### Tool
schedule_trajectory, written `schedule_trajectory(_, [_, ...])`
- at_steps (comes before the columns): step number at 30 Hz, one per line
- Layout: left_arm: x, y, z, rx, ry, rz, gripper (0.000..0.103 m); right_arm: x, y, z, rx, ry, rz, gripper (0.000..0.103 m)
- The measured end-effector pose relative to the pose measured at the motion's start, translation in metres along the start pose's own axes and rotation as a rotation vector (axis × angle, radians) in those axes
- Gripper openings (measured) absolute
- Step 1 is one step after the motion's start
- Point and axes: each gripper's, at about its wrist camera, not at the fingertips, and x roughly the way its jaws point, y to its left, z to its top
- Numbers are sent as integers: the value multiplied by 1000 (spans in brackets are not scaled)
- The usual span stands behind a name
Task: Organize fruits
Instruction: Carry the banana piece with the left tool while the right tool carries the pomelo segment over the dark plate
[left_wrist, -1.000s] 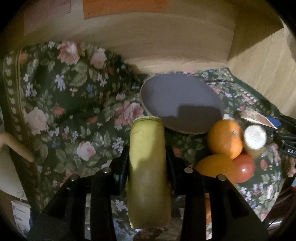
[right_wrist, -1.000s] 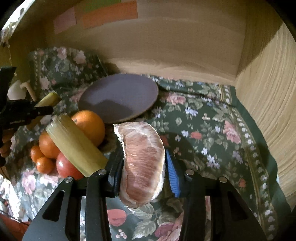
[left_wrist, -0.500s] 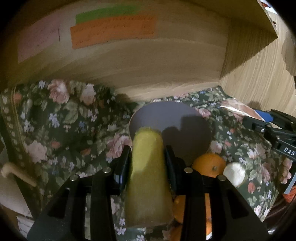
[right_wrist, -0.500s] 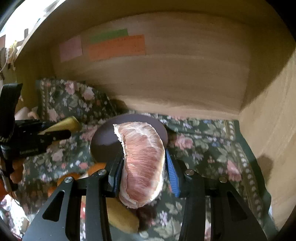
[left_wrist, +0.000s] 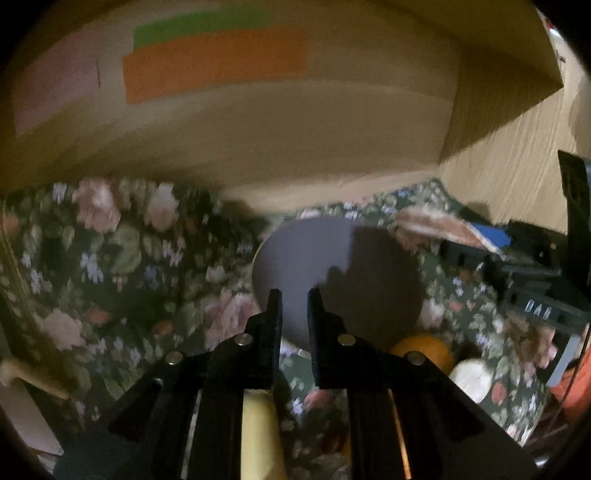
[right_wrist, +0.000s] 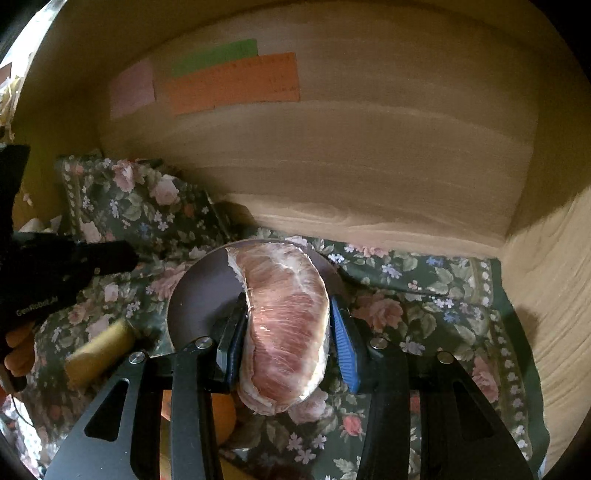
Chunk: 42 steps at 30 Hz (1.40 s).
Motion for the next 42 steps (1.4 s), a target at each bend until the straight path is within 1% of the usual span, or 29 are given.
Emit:
schedule_trajectory(2, [2,4,-9,12,34,29,14,1,-2,-2,4,9,4,38])
schedule_trajectory(4, [5,9,-21,15,78,43,23,1,-4,-5,6,17,8,38])
schedule_trajectory(6, [7,16,-32,9,107,64,47,1,-4,-6,4,20,9,38])
schedule_trajectory(8, [11,24,-45,7,134,104,52,1,-5,-8,2,22,11,38])
schedule_trajectory(10, [17,32,-58,-9,183,118,52,0,-4,-8,0,24,15,38])
schedule_trajectory(13, [23,39,-75,-36,240,89,53,0,-3,-9,-3,28,20,38])
schedule_trajectory(16, [26,35,-89,-18,262,87,52,1,-2,-11,-3,33,27,39])
schedule_trajectory(17, [26,33,-91,-15,257,93,52,2,-1,-11,-2,36,30,39])
schedule_trajectory(18, [25,32,-93,-15,247,99,49,3,-1,-12,-1,41,33,39])
schedule_trajectory(19, [25,31,-93,-17,240,94,45,5,0,-13,-2,46,36,39])
schedule_trajectory(20, [25,30,-93,-25,241,85,37,5,1,-14,-3,49,37,39])
schedule_trajectory(22, [27,29,-91,-38,235,94,37,7,4,-15,-5,58,40,39])
schedule_trajectory(25, [28,26,-89,-33,220,116,37,7,6,-18,-11,61,45,39])
schedule_trajectory(29, [25,24,-85,-26,194,122,37,5,7,-19,-20,61,38,39])
schedule_trajectory(32, [19,24,-78,-39,168,113,37,4,6,-18,-18,59,34,39])
schedule_trajectory(37, [3,17,-59,-31,106,95,37,1,3,-12,-11,42,29,39])
schedule_trajectory(42, [1,8,-41,-21,64,70,37,0,1,-6,-11,30,28,38])
